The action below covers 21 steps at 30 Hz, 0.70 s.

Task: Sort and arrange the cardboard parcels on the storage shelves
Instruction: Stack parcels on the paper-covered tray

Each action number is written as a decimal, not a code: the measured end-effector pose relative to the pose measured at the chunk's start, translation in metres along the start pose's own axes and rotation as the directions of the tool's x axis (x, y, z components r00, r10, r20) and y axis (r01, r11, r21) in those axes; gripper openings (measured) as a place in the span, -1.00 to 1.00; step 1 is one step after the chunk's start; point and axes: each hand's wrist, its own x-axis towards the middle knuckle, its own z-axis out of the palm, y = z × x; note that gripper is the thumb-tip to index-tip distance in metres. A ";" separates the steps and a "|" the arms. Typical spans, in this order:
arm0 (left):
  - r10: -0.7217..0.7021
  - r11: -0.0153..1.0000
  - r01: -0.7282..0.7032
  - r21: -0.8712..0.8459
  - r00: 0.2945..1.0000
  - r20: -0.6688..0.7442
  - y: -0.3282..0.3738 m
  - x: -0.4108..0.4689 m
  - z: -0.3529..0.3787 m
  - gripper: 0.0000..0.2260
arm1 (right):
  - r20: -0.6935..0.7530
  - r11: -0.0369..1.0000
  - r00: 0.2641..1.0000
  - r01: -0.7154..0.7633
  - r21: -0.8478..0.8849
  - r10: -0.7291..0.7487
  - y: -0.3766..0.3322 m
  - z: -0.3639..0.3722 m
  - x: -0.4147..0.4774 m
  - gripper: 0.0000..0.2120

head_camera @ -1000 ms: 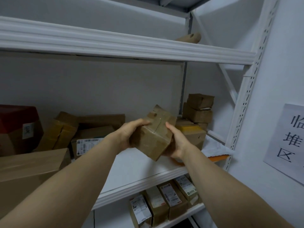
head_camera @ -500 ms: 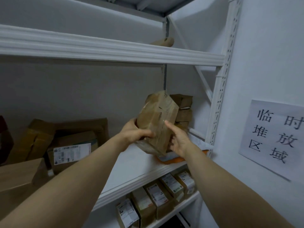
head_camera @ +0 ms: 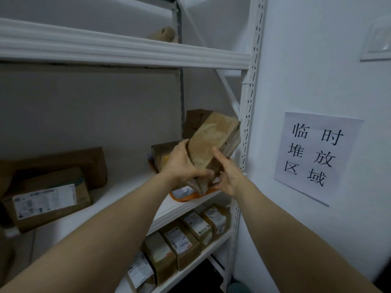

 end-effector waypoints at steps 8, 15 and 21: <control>-0.254 0.879 0.350 -0.324 0.918 0.304 0.002 0.000 0.058 -0.84 | -0.108 0.969 0.989 -0.075 0.234 0.102 0.039 -0.072 -0.017 -0.35; -0.336 0.766 0.592 -0.250 0.701 0.629 -0.020 -0.020 0.120 -0.38 | -0.070 0.915 0.978 -0.159 0.370 0.198 0.070 -0.125 -0.050 -0.48; -0.354 0.873 0.481 -0.076 0.734 0.579 -0.046 -0.035 0.142 0.00 | -0.094 0.948 0.958 -0.248 0.202 0.270 0.083 -0.132 -0.068 -0.47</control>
